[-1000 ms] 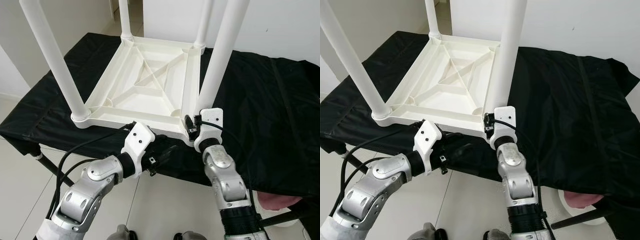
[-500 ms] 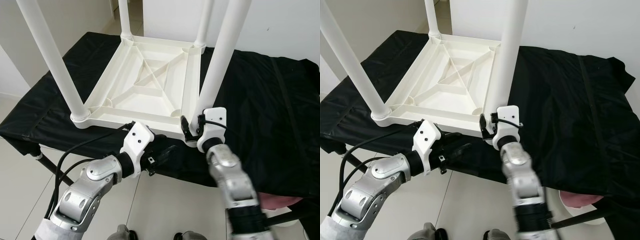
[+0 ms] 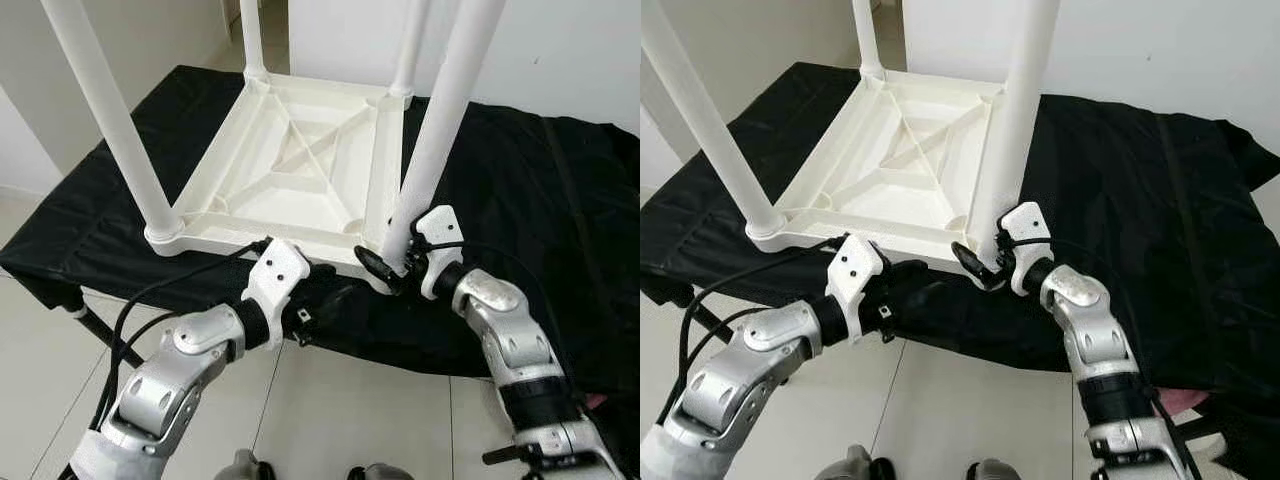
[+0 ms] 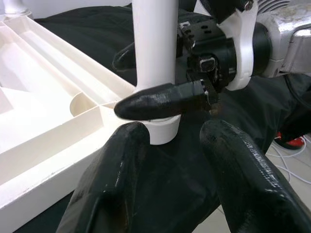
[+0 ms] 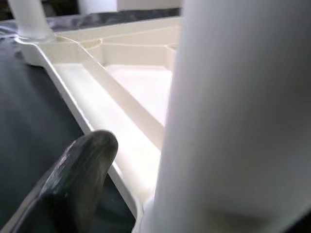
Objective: Building children table
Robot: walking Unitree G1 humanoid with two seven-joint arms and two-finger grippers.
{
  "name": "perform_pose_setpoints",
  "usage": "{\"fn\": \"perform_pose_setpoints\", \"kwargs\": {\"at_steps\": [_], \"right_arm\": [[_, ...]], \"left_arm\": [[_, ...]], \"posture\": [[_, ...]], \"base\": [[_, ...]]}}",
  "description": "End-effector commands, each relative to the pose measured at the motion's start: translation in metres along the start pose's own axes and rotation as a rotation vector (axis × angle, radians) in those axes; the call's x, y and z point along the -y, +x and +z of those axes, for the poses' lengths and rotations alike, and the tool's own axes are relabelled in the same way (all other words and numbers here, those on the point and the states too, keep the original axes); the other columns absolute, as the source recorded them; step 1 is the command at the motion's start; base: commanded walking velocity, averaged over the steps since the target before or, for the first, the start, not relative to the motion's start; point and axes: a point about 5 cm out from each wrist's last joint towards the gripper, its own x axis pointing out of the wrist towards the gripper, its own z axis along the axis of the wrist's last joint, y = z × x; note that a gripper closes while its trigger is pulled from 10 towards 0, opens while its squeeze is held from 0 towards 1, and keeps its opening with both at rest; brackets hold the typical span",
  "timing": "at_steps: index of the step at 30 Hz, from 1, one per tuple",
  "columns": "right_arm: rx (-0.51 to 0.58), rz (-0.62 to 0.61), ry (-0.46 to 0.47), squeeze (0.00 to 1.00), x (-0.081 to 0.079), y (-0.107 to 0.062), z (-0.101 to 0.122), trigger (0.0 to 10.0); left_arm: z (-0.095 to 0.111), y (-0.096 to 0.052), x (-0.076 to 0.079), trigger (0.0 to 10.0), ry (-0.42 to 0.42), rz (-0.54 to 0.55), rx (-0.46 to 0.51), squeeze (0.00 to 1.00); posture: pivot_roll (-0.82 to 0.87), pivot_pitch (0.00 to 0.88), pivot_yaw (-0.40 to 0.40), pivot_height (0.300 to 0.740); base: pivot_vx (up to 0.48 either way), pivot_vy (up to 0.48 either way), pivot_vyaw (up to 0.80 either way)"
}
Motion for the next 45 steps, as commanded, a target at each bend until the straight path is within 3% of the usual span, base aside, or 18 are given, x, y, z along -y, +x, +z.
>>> {"fn": "perform_pose_setpoints", "kwargs": {"at_steps": [1, 3, 4, 5, 6, 18, 19, 20, 21, 31, 32, 36, 40, 43, 45], "right_arm": [[-0.022, 0.055, -0.011, 0.00, -0.001, 0.007, -0.004, 10.0], [-0.027, 0.066, -0.010, 0.00, 0.000, 0.009, -0.005, 10.0], [-0.033, 0.073, -0.005, 0.00, 0.001, 0.012, -0.007, 3.3], [-0.033, 0.073, -0.005, 0.00, 0.001, 0.012, -0.007, 3.3], [-0.043, 0.087, 0.000, 0.00, 0.003, 0.014, -0.011, 0.0], [-0.054, 0.079, 0.027, 0.00, 0.005, 0.013, -0.022, 0.0], [-0.048, 0.060, 0.033, 0.00, 0.006, 0.013, -0.022, 0.9], [-0.048, 0.060, 0.033, 0.00, 0.006, 0.013, -0.022, 0.9], [-0.019, 0.007, 0.054, 0.00, 0.006, 0.012, -0.020, 10.0], [0.037, -0.196, 0.066, 0.00, 0.002, 0.011, -0.009, 10.0], [0.040, -0.283, 0.097, 0.00, -0.002, 0.010, -0.006, 10.0], [0.034, -0.377, 0.119, 0.00, -0.005, 0.010, -0.005, 10.0], [0.035, -0.553, 0.127, 0.00, -0.015, 0.010, 0.000, 10.0], [0.034, -0.596, 0.115, 0.00, -0.018, 0.010, 0.002, 10.0], [0.026, -0.700, 0.130, 0.00, -0.027, 0.013, 0.005, 10.0]], "left_arm": [[-0.002, 0.001, 0.001, 10.0, -0.007, -0.039, -0.006, 0.00], [-0.002, 0.001, 0.000, 10.0, -0.005, -0.039, -0.006, 0.00], [-0.002, 0.001, 0.000, 10.0, -0.003, -0.038, -0.006, 0.00], [-0.002, 0.001, 0.000, 10.0, -0.003, -0.038, -0.006, 0.00], [-0.001, 0.000, -0.001, 10.0, -0.001, -0.034, -0.004, 0.00], [0.000, 0.001, 0.000, 10.0, -0.003, -0.030, 0.002, 0.00], [0.000, 0.001, 0.000, 10.0, -0.004, -0.031, 0.004, 0.00], [0.000, 0.001, 0.000, 10.0, -0.004, -0.031, 0.004, 0.00], [0.000, 0.002, 0.000, 10.0, -0.006, -0.033, 0.005, 0.00], [-0.002, 0.003, 0.001, 10.0, -0.012, -0.038, 0.006, 0.00], [-0.002, 0.003, 0.002, 10.0, -0.013, -0.040, 0.007, 0.00], [-0.002, 0.003, 0.003, 10.0, -0.015, -0.041, 0.008, 0.00], [-0.002, 0.004, 0.002, 10.0, -0.015, -0.040, 0.008, 0.00], [-0.002, 0.004, 0.002, 10.0, -0.015, -0.038, 0.009, 0.00], [-0.001, 0.004, 0.002, 10.0, -0.016, -0.035, 0.011, 0.00]], "posture": [[-0.07, 0.043, 0.023, 0.740], [-0.07, 0.043, 0.022, 0.740], [-0.07, 0.043, 0.022, 0.740], [-0.07, 0.043, 0.022, 0.740], [-0.07, 0.040, 0.021, 0.740], [-0.06, 0.041, 0.016, 0.740], [-0.06, 0.043, 0.015, 0.740], [-0.06, 0.043, 0.015, 0.740], [-0.07, 0.045, 0.015, 0.740], [-0.08, 0.052, 0.015, 0.740], [-0.08, 0.054, 0.013, 0.740], [-0.08, 0.055, 0.012, 0.740], [-0.08, 0.055, 0.008, 0.740], [-0.08, 0.056, 0.006, 0.740], [-0.08, 0.056, 0.001, 0.740]], "base": [[0.000, 0.000, 0.00], [0.000, 0.000, 0.00], [0.000, 0.000, 0.00], [0.000, 0.000, 0.00], [0.000, 0.000, 0.00], [0.000, 0.000, 0.00], [0.000, 0.000, 0.00], [0.000, 0.000, 0.00], [0.000, 0.000, 0.00], [0.000, 0.000, 0.00], [0.000, 0.000, 0.00], [0.000, 0.000, 0.00], [0.000, 0.000, 0.00], [0.000, 0.000, 0.00], [0.000, 0.000, 0.00]]}}
